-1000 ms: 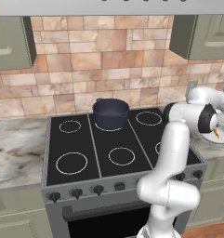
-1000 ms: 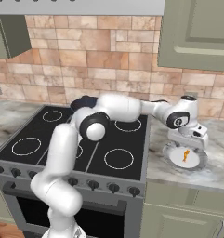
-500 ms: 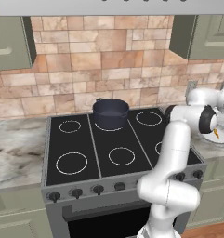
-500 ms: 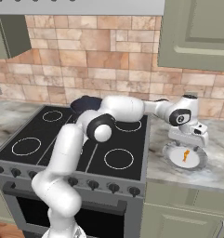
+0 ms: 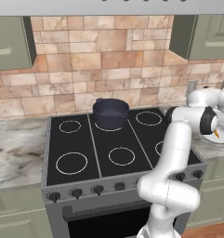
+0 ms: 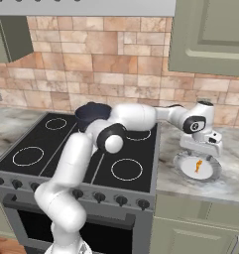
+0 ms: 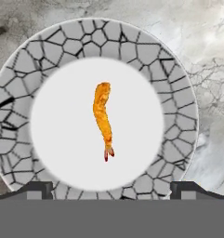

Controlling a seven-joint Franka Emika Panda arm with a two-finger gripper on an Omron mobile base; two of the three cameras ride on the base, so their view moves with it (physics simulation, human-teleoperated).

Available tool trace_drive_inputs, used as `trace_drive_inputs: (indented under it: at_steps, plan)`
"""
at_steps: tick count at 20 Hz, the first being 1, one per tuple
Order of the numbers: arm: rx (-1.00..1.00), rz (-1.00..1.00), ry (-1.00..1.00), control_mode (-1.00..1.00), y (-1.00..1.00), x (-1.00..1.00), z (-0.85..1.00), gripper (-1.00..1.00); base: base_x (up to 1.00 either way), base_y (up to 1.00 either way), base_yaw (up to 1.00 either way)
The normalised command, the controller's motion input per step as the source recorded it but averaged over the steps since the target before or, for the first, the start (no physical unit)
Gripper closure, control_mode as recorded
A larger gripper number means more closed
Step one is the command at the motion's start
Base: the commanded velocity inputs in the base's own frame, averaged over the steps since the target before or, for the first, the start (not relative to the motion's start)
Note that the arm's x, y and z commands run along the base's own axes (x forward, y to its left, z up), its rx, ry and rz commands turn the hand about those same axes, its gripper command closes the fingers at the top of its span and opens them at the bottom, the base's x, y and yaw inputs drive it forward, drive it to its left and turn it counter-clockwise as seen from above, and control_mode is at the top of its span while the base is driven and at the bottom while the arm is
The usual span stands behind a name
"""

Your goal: Retrieve the frozen meat and place it in the pot on a burner. Then turn the burner on.

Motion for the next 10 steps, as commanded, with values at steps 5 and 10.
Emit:
trace_drive_inputs:
  at_steps: [5, 10]
  plan:
    - [0.01, 0.08, 0.0, -1.0, 0.0, 0.2, -0.15, -1.0, 0.0, 0.0, 0.0]
    - [0.0, 0.09, 0.0, -1.0, 0.0, 0.16, -0.17, -1.0, 0.0, 0.0, 0.0]
